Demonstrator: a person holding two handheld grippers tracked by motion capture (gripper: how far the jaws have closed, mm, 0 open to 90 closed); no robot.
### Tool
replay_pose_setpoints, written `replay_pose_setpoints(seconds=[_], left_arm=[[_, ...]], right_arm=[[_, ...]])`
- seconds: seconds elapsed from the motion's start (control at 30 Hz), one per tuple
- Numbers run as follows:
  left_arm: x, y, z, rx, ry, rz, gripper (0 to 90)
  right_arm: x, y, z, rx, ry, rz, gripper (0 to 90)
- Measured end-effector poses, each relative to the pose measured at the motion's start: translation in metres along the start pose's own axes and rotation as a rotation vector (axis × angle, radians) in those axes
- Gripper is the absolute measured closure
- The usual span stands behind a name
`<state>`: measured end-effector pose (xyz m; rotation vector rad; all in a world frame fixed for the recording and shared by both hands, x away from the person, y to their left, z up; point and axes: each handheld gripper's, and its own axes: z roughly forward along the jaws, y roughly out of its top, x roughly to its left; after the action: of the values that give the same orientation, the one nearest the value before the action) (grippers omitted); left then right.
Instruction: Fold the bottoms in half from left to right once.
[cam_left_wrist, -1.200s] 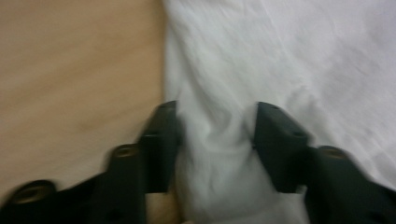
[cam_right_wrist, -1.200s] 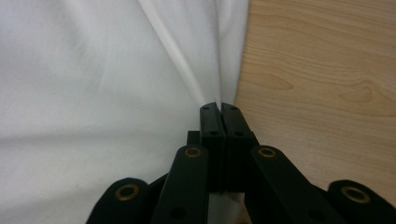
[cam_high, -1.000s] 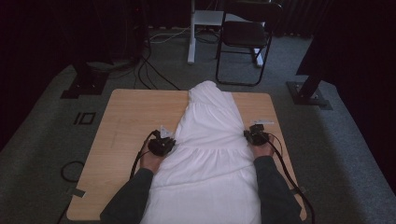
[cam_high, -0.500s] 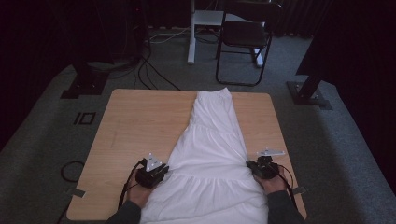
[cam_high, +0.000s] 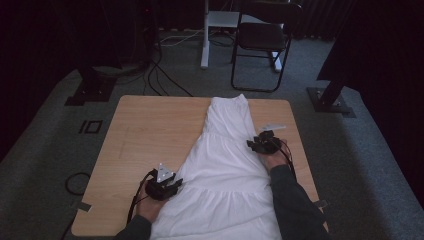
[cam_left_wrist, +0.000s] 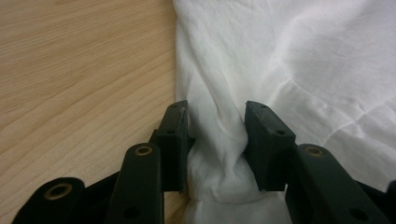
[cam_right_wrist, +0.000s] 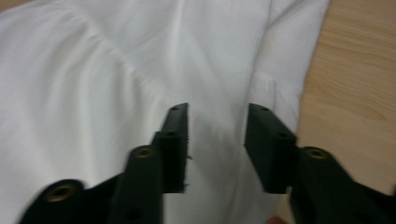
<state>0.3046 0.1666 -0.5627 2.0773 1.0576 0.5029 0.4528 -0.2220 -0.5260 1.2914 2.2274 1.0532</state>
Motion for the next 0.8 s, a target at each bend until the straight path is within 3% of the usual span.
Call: replay_pose_setpoints(seconds=[0.07,0.13,0.2,0.23,0.27,0.37,0.43,0.47,0.6,0.7,0.8], left_arm=[[0.0,0.0,0.0,-0.001,-0.006,0.0,58.8],[0.0,0.0,0.0,0.001,-0.004,0.001,57.0],[0.0,0.0,0.0,0.001,-0.008,0.002,56.1],[0.0,0.0,0.0,0.001,-0.008,0.003,55.3],[0.0,0.0,0.0,-0.001,-0.007,0.006,54.9],[-0.002,-0.001,0.0,0.001,-0.012,0.01,54.2],[-0.003,-0.001,-0.001,0.003,-0.027,0.009,54.2],[-0.003,-0.002,-0.002,0.001,-0.034,0.002,54.2],[-0.005,-0.004,-0.004,0.0,-0.041,-0.003,54.2],[0.0,0.001,-0.006,0.03,-0.079,-0.014,53.1],[0.005,0.021,-0.014,-0.011,-0.027,0.026,49.4]], right_arm=[[-0.003,0.006,0.016,0.03,-0.013,0.016,50.9],[-0.005,0.008,0.027,0.056,-0.01,0.01,54.7],[-0.003,0.011,0.032,0.09,-0.009,-0.028,79.1],[-0.001,0.013,0.032,0.094,-0.056,-0.062,88.9],[0.001,0.017,0.028,0.062,-0.118,-0.095,89.4],[-0.009,0.032,0.004,-0.081,-0.222,-0.048,89.8],[-0.018,0.038,-0.004,-0.107,-0.307,-0.043,89.7],[-0.024,0.037,-0.003,-0.09,-0.316,-0.026,89.7],[-0.034,0.018,0.014,-0.029,-0.269,0.018,88.9],[-0.034,0.003,0.024,-0.008,-0.205,0.032,87.4],[-0.033,-0.003,0.029,0.025,-0.172,0.036,83.8]])
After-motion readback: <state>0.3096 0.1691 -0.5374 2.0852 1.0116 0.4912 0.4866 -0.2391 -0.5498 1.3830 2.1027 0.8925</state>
